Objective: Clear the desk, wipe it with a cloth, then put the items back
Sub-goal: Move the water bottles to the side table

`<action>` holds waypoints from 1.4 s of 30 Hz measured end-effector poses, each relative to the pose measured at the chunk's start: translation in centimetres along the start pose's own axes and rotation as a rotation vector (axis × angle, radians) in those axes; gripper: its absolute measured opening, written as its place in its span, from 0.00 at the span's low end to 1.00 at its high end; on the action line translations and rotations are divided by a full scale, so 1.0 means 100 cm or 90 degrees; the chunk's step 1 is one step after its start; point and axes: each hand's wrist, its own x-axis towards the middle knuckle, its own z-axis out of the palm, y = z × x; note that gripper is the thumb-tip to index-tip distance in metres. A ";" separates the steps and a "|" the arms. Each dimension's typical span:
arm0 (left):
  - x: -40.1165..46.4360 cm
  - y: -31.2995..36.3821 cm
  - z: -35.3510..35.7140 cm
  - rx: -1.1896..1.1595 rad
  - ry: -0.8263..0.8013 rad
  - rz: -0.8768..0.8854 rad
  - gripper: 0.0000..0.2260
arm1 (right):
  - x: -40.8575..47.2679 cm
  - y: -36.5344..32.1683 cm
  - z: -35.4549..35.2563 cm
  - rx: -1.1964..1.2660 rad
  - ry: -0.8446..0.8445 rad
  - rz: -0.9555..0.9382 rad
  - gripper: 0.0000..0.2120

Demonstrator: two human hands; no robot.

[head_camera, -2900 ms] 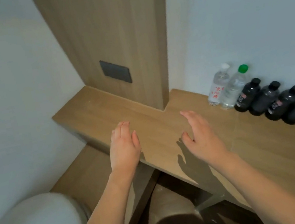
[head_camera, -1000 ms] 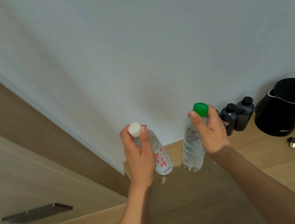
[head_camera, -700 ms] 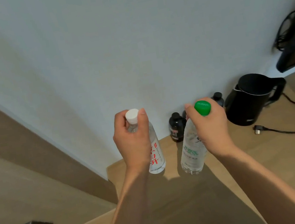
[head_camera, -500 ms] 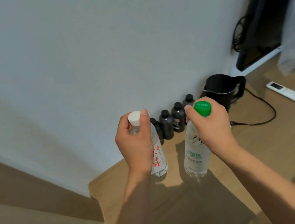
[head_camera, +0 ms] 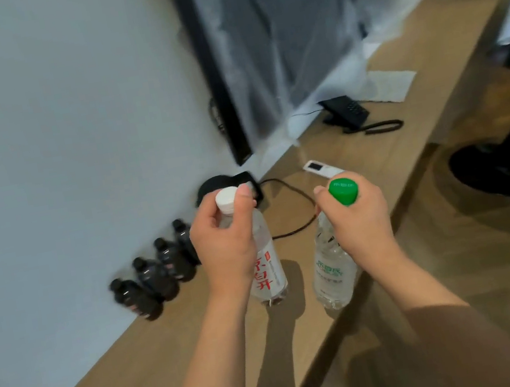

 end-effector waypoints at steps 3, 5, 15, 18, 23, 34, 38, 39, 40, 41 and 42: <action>-0.022 0.012 0.072 -0.008 -0.041 0.015 0.16 | 0.023 0.018 -0.075 -0.020 0.054 -0.001 0.09; -0.041 0.021 0.119 -0.016 -0.072 0.022 0.16 | 0.033 0.030 -0.124 -0.036 0.090 0.003 0.09; -0.105 0.072 0.306 -0.105 -0.241 0.007 0.10 | 0.067 0.070 -0.304 -0.041 0.253 0.049 0.11; -0.116 0.074 0.351 -0.121 -0.312 0.028 0.09 | 0.079 0.087 -0.337 -0.042 0.274 0.081 0.11; -0.123 0.062 0.429 -0.130 -0.362 0.020 0.12 | 0.127 0.120 -0.374 -0.064 0.288 0.111 0.10; -0.058 0.026 0.642 -0.100 -0.385 -0.013 0.11 | 0.321 0.173 -0.450 -0.125 0.226 0.110 0.07; -0.045 0.034 0.722 -0.104 -0.400 0.035 0.16 | 0.377 0.183 -0.496 -0.109 0.273 0.115 0.06; -0.045 0.035 0.739 -0.102 -0.407 0.044 0.16 | 0.387 0.187 -0.508 -0.103 0.281 0.122 0.06; -0.046 0.035 0.757 -0.102 -0.415 0.049 0.17 | 0.397 0.192 -0.519 -0.096 0.285 0.130 0.06; -0.047 0.034 0.775 -0.107 -0.421 0.049 0.17 | 0.408 0.199 -0.530 -0.088 0.290 0.140 0.06; -0.048 0.031 0.795 -0.113 -0.428 0.047 0.18 | 0.420 0.206 -0.541 -0.080 0.295 0.150 0.07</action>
